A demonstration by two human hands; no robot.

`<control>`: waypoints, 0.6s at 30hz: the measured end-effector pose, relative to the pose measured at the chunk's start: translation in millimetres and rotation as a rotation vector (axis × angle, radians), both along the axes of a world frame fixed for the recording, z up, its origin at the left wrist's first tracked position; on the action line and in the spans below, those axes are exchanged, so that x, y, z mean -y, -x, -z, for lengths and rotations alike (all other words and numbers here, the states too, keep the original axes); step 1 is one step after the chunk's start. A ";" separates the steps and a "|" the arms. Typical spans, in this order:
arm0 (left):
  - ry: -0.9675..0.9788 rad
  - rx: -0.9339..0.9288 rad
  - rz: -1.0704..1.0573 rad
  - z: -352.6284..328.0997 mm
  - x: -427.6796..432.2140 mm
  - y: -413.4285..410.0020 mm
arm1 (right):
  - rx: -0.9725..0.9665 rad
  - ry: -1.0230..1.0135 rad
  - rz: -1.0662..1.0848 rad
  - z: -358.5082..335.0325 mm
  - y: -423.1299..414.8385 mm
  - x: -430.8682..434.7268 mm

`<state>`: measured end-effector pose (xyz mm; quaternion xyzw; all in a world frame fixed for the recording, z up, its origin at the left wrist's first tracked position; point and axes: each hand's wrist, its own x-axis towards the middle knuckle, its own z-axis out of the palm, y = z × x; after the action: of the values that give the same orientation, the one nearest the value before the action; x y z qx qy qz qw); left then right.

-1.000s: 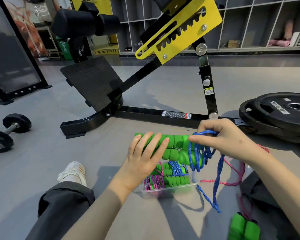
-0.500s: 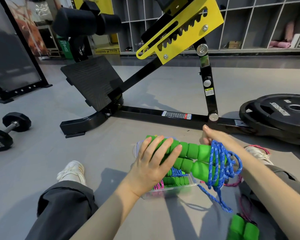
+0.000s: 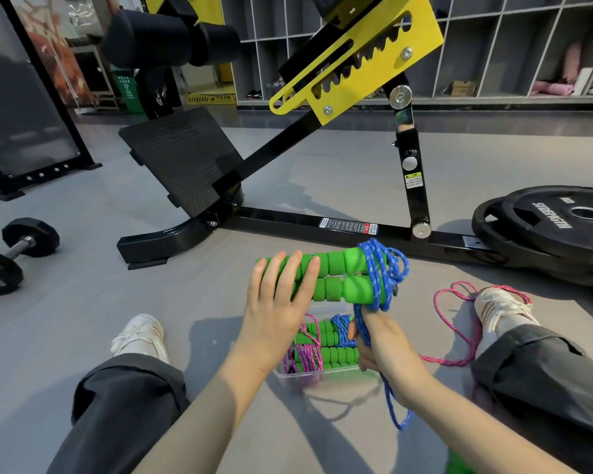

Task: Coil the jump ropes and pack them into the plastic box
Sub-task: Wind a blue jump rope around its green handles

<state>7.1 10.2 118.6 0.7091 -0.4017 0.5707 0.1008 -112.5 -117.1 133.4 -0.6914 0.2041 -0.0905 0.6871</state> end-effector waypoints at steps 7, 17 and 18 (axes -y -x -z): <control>-0.017 0.014 -0.071 -0.2 -11.3 -13.3 | -0.145 0.212 -0.405 -40.9 8.7 17.4; -0.067 0.025 -0.030 0.2 -25.6 -12.0 | -0.060 0.511 -0.495 -104.4 33.8 58.1; -0.067 0.027 -0.028 -1.6 -25.6 -10.3 | -0.012 0.524 -0.452 -106.3 33.0 59.3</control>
<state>17.4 35.8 120.2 0.7100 -0.4118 0.5678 0.0636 -145.5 -176.4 239.7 -0.8727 0.0198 0.0189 0.4875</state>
